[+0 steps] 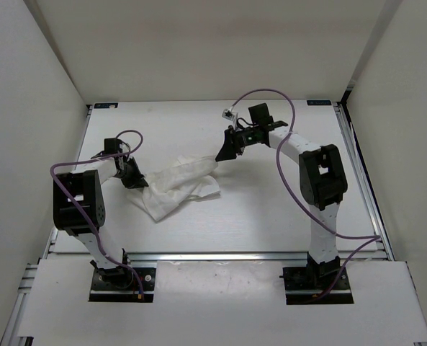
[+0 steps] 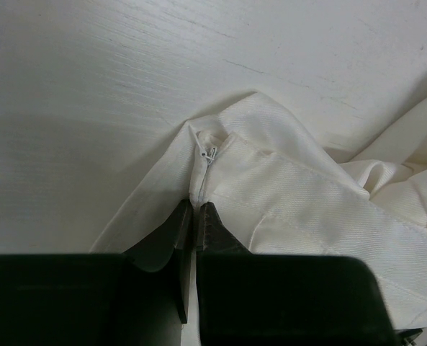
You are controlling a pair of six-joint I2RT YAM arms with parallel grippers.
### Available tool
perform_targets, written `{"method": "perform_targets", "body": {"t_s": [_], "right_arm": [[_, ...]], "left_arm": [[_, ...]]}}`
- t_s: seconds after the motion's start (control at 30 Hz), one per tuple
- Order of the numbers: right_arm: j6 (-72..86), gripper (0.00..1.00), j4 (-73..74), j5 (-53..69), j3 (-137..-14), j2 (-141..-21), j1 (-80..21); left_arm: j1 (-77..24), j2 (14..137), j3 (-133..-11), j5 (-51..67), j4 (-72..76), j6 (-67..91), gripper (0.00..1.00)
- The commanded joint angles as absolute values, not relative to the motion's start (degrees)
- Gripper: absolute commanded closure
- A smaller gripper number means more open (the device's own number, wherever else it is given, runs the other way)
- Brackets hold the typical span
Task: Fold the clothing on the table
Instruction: Flatten the skirt out
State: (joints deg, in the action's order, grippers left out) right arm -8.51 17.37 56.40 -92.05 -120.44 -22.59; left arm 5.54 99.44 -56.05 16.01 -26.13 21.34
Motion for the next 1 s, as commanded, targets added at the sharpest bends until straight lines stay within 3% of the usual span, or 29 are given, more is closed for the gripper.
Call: {"method": "perform_targets", "body": {"t_s": [0.0, 0.2, 0.37, 0.47, 0.67, 0.87, 0.97], "right_arm": [[-8.09, 0.49, 14.42, 58.71, -94.22, -122.08, -23.64], [-9.14, 0.54, 15.21, 57.66, -96.86, -124.98, -26.54], [-7.56, 0.92, 14.15, 58.01, -96.68, -125.25, -27.51], [-7.56, 0.99, 17.66, 55.47, -96.24, -119.47, -26.72], [-3.16, 1.00, 23.37, 48.62, -92.55, -104.44, -20.14], [-2.11, 1.00, 27.86, 39.56, -89.03, -92.74, -13.55], [-2.81, 1.00, 29.70, 34.20, -90.87, -90.19, -11.87]], "left_arm": [[6.50, 99.05, -56.34, 12.92, -28.74, 19.69, 1.00], [6.42, 98.96, -55.90, 12.74, -28.92, 18.81, 1.00], [6.86, 97.91, -55.90, 13.80, -29.26, 19.25, 1.00], [6.16, 96.25, -58.35, 15.21, -30.41, 19.16, 1.00], [4.22, 91.94, -70.65, 26.94, -29.10, 23.19, 1.00], [2.46, 90.17, -78.74, 40.58, -16.27, 34.53, 1.00], [2.20, 91.58, -77.44, 49.45, 3.77, 48.54, 1.00]]}}
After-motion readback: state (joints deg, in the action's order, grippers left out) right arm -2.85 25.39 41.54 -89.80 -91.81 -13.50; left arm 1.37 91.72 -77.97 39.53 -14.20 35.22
